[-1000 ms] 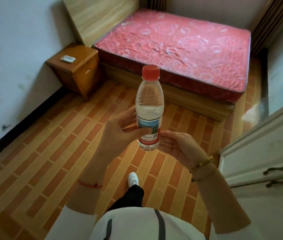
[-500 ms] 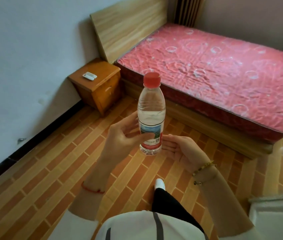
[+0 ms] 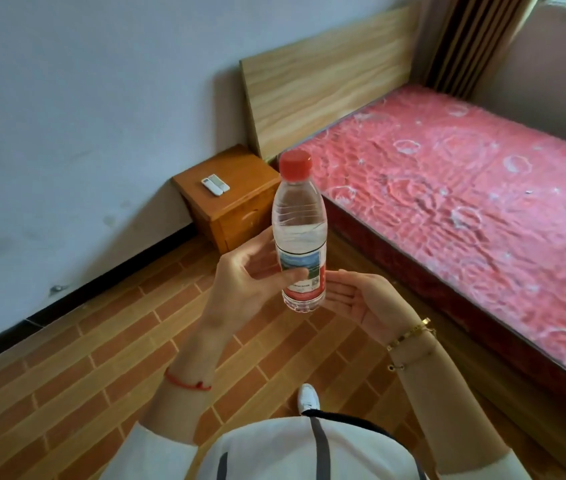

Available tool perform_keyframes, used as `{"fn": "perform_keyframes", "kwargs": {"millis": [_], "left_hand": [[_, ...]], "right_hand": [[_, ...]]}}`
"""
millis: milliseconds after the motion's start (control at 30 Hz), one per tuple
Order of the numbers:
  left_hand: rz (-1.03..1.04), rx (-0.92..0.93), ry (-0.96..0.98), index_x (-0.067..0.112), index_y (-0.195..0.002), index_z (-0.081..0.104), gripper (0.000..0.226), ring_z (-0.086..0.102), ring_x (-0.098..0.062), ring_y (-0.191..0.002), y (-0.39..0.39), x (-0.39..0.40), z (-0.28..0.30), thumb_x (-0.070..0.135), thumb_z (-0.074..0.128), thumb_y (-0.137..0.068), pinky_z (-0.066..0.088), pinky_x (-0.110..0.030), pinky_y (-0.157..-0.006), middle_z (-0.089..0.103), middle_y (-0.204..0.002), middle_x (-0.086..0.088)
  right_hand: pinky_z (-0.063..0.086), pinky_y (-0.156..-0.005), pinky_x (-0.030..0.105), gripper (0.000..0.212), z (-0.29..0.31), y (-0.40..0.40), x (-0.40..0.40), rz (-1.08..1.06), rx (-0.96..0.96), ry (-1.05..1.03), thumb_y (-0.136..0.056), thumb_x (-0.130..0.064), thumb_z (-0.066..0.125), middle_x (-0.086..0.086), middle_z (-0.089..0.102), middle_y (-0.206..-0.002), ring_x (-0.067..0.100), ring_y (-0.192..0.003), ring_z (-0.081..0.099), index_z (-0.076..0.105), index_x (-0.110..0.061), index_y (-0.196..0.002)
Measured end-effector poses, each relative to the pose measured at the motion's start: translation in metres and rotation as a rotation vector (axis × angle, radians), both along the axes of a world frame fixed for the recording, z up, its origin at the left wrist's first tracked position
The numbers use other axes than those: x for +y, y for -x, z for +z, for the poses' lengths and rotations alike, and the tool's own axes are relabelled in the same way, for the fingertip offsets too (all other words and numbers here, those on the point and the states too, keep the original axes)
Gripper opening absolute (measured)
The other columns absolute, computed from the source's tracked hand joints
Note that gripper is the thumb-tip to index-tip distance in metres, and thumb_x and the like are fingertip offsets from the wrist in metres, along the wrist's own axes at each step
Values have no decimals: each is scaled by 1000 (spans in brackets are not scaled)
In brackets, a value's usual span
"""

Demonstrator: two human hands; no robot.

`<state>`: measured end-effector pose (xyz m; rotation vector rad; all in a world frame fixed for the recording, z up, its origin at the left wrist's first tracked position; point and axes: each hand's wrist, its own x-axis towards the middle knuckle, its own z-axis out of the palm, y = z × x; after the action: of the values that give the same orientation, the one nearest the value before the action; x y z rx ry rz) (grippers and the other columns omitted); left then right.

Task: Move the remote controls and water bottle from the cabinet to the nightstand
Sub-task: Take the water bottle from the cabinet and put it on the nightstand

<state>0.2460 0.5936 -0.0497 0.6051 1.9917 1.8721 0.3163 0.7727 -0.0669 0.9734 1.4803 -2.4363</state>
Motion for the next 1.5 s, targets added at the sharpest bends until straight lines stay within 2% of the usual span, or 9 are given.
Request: {"fn": "perform_keyframes", "kwargs": {"millis": [133, 233, 333, 567, 700, 900, 1033, 1233, 1500], "left_hand": [[76, -17, -10, 11, -131, 60, 61, 68, -18, -112, 60, 38, 0, 10, 80, -74, 56, -40, -94, 72, -120, -1], [125, -30, -2, 14, -128, 62, 57, 69, -14, -109, 99, 58, 1, 9, 80, -74, 57, -33, -91, 74, -115, 5], [172, -26, 12, 16, -125, 63, 54, 70, -7, -104, 140, 73, -3, 4, 80, -74, 57, -21, -86, 75, -108, 14], [205, -14, 37, 11, -129, 62, 55, 69, -12, -109, 251, 98, -19, 5, 79, -77, 57, -29, -89, 74, -116, 4], [230, 16, 57, 16, -132, 60, 59, 67, -3, -109, 325, 109, -20, 13, 79, -76, 57, -22, -86, 71, -117, 15], [265, 20, 54, 14, -136, 56, 65, 66, -3, -113, 442, 121, -15, 13, 79, -76, 57, -24, -88, 68, -125, 7], [271, 29, 67, 17, -136, 57, 64, 64, 5, -111, 509, 128, -15, 13, 80, -76, 55, -15, -82, 67, -120, 18], [280, 28, 140, 23, -138, 55, 67, 59, 7, -115, 588, 139, -20, 23, 81, -76, 54, -13, -81, 65, -128, 14], [353, -27, 160, 23, -134, 55, 61, 65, 0, -110, 680, 157, -29, 21, 79, -78, 55, -15, -82, 65, -123, 16]], "right_hand": [[59, -79, 33, 30, 4, 70, 42, 64, 11, 6, -99, -13, 42, 19, 72, -96, 28, -89, 70, 67, 2, -96], [58, -81, 33, 30, 2, 119, 63, 128, -13, -22, -99, -14, 42, 21, 71, -103, 30, -95, 68, 67, 2, -99], [59, -79, 33, 30, -3, 166, 79, 156, -17, 9, -99, -13, 41, 23, 70, -104, 28, -90, 69, 65, 6, -104], [58, -80, 32, 31, -18, 286, 105, 199, -45, -7, -99, -14, 41, 21, 69, -106, 28, -94, 68, 63, 6, -109], [59, -78, 31, 30, -21, 365, 116, 206, -41, 15, -99, -13, 41, 20, 70, -103, 27, -91, 69, 64, 4, -106], [60, -72, 31, 27, -9, 489, 128, 203, -22, 24, -98, -12, 42, 16, 74, -92, 23, -81, 73, 65, 2, -98], [60, -74, 32, 25, -7, 557, 134, 199, -28, 0, -98, -12, 44, 18, 72, -100, 26, -89, 71, 64, 2, -103], [58, -77, 34, 28, -13, 638, 142, 200, -85, -14, -97, -13, 45, 20, 68, -109, 29, -97, 68, 60, 3, -114], [57, -75, 28, 24, -30, 744, 159, 273, -97, -53, -98, -15, 45, 14, 71, -97, 24, -88, 69, 64, -1, -102]]}}
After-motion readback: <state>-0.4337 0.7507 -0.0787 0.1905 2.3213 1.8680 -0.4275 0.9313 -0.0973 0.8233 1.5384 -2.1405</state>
